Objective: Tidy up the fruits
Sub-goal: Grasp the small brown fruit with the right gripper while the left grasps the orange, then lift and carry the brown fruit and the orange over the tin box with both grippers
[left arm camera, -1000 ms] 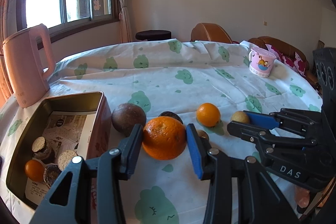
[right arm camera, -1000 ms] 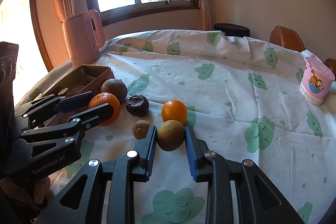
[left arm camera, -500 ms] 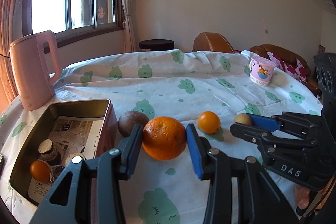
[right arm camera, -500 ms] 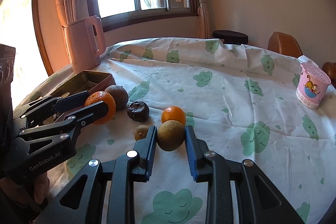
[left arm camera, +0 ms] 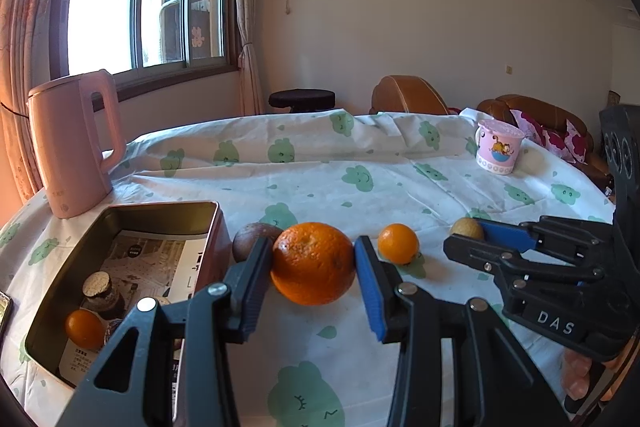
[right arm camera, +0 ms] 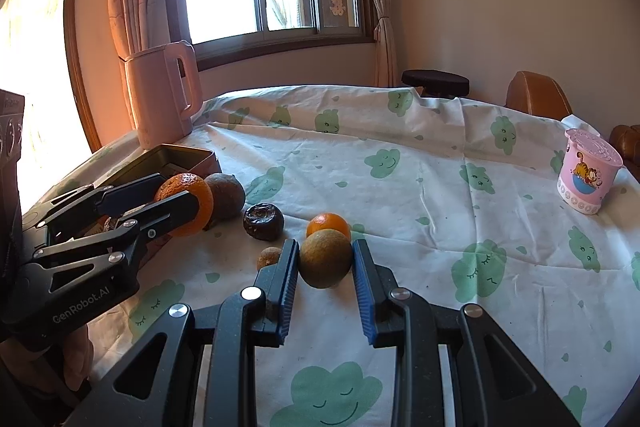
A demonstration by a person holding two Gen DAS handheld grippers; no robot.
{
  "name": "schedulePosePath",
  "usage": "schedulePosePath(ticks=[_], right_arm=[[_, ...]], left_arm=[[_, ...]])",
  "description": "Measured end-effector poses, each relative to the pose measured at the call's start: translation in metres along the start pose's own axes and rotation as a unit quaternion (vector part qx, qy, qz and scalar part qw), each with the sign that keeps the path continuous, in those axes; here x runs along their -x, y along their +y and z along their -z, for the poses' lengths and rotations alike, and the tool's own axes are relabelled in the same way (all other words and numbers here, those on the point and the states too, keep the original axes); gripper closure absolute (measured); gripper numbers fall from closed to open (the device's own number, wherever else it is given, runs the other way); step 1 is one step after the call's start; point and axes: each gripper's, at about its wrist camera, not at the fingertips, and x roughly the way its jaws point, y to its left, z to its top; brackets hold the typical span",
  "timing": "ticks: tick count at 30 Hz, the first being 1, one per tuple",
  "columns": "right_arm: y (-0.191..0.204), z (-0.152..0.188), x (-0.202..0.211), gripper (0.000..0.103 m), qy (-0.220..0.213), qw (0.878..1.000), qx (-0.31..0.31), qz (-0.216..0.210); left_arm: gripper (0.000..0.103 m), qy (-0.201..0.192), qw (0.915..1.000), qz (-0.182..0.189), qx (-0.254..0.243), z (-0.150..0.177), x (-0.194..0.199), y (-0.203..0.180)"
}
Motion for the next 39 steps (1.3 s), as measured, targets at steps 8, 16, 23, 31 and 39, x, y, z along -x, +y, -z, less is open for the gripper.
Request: schedulePosePath(ticks=[8,16,23,31,39], right_arm=[[0.000,0.000,0.004,0.074,-0.012,1.000,0.002,0.004],[0.001,0.001,0.008,0.074,-0.026,1.000,0.003,0.006],[0.002,0.001,0.013,0.074,-0.037,0.999,0.004,0.008],[0.003,0.001,0.019,0.074,-0.054,0.998,0.007,0.013],[0.003,0.001,0.023,0.074,-0.066,0.998,0.008,0.015]], left_arm=[[0.059,-0.012,0.9999,-0.004,0.000,0.000,0.005,0.000],[0.059,-0.026,0.9996,-0.007,0.000,0.000,0.010,0.001],[0.059,-0.035,0.9993,-0.008,0.001,0.000,0.014,0.001],[0.059,-0.049,0.9988,-0.011,0.002,0.001,0.018,0.002],[0.059,-0.058,0.9981,-0.020,0.002,0.001,0.022,0.002]])
